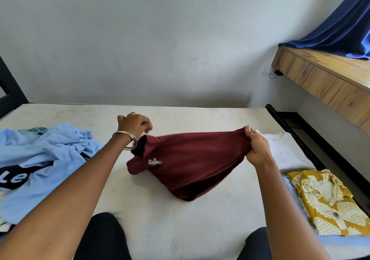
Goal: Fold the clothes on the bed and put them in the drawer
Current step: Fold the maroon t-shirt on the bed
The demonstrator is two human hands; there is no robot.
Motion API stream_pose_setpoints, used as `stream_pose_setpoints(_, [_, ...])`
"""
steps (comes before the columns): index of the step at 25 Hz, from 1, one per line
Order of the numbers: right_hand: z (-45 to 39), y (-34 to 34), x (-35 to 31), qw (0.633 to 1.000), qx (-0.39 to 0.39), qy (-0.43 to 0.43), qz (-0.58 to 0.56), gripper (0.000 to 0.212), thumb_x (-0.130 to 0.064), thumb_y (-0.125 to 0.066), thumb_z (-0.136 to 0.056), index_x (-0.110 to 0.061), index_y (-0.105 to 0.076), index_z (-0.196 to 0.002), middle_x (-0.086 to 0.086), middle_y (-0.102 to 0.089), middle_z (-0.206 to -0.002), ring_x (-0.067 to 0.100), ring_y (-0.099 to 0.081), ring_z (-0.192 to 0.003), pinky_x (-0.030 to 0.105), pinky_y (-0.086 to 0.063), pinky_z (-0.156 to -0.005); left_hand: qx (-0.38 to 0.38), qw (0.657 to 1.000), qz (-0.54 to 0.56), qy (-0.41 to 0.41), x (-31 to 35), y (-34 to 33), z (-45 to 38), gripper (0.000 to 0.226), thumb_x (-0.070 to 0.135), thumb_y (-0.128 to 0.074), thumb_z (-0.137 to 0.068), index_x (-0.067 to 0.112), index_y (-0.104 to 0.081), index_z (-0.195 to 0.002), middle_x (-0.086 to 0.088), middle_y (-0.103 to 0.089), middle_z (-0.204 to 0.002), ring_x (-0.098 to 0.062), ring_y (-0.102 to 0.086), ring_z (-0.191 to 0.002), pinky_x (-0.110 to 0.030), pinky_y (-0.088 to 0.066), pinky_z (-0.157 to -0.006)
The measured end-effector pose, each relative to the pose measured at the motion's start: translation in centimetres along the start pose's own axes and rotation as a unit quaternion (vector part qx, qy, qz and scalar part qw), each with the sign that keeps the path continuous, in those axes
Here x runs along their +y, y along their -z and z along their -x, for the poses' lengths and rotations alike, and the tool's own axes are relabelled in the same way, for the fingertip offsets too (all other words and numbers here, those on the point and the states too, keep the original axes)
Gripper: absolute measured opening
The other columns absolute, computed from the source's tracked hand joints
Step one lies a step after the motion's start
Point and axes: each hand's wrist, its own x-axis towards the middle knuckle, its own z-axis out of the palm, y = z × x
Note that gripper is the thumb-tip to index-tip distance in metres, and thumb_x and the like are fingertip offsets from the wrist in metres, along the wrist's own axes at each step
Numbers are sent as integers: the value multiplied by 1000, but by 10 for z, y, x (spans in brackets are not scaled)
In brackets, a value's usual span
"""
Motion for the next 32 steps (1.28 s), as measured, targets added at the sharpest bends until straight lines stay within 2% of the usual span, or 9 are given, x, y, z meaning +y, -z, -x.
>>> stream_pose_setpoints(3, [0, -9, -11, 998, -4, 37, 48, 16, -19, -64, -95, -13, -67, -80, 2, -66, -75, 14, -62, -70, 32, -55, -72, 3, 983, 181, 23, -1, -1, 0, 22, 9, -56, -92, 18, -68, -75, 7, -66, -63, -10, -65, -73, -32, -49, -82])
stream_pose_setpoints(7, [11, -47, -18, 978, -38, 117, 167, 21, -21, -62, -97, -14, -64, -77, 3, -60, -70, 11, -56, -59, 22, -49, -54, -164, 967, 187, -47, 34, -39, 29, 5, 23, -74, -82, 21, -72, -86, 4, -71, -76, -11, -68, -75, -22, -49, -75])
stream_pose_setpoints(10, [25, -74, -20, 969, -66, 150, 185, 23, -20, -57, -100, -16, -62, -78, -2, -57, -68, 6, -54, -55, 19, -46, -50, -224, 960, 165, -37, 65, -91, 55, 37, 40, -79, -74, 23, -69, -105, 2, -70, -97, -13, -64, -90, -21, -46, -83])
stream_pose_setpoints(13, [37, -88, -31, 973, -96, 142, 155, 23, -21, -52, -102, -16, -58, -81, -2, -58, -69, 8, -56, -60, 21, -49, -54, -122, 980, 146, 60, 85, -129, 71, 51, 39, -78, -75, 19, -56, -117, -4, -61, -113, -25, -59, -105, -39, -48, -92])
stream_pose_setpoints(16, [49, -94, -48, 979, -152, 118, 66, 19, -19, -49, -103, -14, -60, -89, 1, -65, -74, 12, -64, -67, 28, -57, -66, -11, 977, 145, 158, 81, -138, 73, 52, 34, -77, -76, 20, -51, -119, -8, -49, -117, -32, -50, -111, -46, -47, -87])
stream_pose_setpoints(20, [55, -98, -65, 979, -179, 98, 11, 18, -21, -49, -103, -17, -63, -93, 0, -66, -74, 14, -66, -71, 32, -58, -72, -27, 969, 221, 111, 65, -139, 57, 53, 31, -86, -63, 21, -61, -109, -7, -50, -106, -27, -50, -100, -40, -46, -87])
stream_pose_setpoints(25, [58, -104, -73, 974, -200, 105, 8, 23, -22, -48, -104, -18, -62, -86, -2, -62, -69, 12, -62, -66, 31, -57, -72, -18, 953, 283, 110, 64, -136, 54, 17, 17, -80, -72, 11, -67, -82, 0, -63, -78, -17, -57, -75, -31, -46, -75])
stream_pose_setpoints(28, [44, -95, -83, 984, -123, 122, 37, 20, -19, -51, -102, -15, -63, -87, 0, -63, -72, 12, -63, -67, 30, -58, -70, 76, 917, 344, 188, 62, -119, 51, 10, 8, -72, -79, 6, -61, -79, -3, -60, -75, -22, -56, -74, -23, -35, -66])
stream_pose_setpoints(32, [-1, -62, -78, 982, 101, 105, 117, 16, -10, -65, -92, -7, -58, -78, 2, -52, -73, 16, -55, -70, 31, -49, -63, 213, 842, 432, 243, 44, -69, 21, 15, -6, -60, -80, 8, -61, -84, -9, -66, -88, -27, -63, -90, -20, -38, -73])
